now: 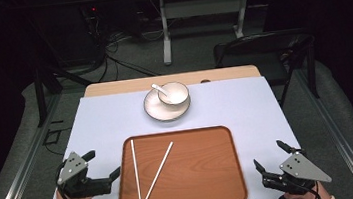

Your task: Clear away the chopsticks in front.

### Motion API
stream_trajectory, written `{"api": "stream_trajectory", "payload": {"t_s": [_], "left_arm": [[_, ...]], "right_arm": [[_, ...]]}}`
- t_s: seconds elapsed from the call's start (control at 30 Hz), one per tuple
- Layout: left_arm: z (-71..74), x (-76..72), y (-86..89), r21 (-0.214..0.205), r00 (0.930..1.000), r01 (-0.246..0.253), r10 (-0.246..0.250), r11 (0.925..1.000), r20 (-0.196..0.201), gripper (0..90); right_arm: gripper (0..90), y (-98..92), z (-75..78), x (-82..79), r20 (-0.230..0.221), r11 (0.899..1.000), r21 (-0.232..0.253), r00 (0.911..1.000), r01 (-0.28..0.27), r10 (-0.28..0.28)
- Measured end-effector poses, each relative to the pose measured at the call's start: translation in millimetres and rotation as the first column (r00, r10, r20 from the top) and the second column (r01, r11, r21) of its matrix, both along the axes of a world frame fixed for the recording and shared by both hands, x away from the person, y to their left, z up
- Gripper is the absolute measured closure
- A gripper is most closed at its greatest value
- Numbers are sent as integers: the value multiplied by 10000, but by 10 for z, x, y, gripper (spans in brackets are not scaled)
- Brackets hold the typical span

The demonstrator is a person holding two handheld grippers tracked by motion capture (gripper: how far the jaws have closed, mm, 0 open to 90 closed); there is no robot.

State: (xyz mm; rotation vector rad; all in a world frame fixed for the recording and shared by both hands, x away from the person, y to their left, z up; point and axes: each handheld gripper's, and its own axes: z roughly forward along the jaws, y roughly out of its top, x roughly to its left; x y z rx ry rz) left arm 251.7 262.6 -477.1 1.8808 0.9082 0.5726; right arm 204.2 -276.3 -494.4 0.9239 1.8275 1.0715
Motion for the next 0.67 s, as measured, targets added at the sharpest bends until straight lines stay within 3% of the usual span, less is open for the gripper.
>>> {"api": "stream_trajectory", "payload": {"t_s": [0.23,0.33,0.4,0.67], "left_arm": [[-72,-232,184,-195,9982,-242,252,9995,551,0],[-115,-274,244,-327,9976,-447,464,9985,516,0],[-177,-284,315,-707,9979,-578,597,9958,257,0],[-210,-223,307,-656,9983,-566,575,9962,113,1]], "right_arm": [[143,-2,0,-2,19,10000,7,10000,8,-8],[143,-2,1,-3,23,10000,13,10000,15,-15],[143,-1,2,-3,22,10000,8,10000,-5,5],[143,-4,-2,2,18,10000,14,10000,-14,14]]}}
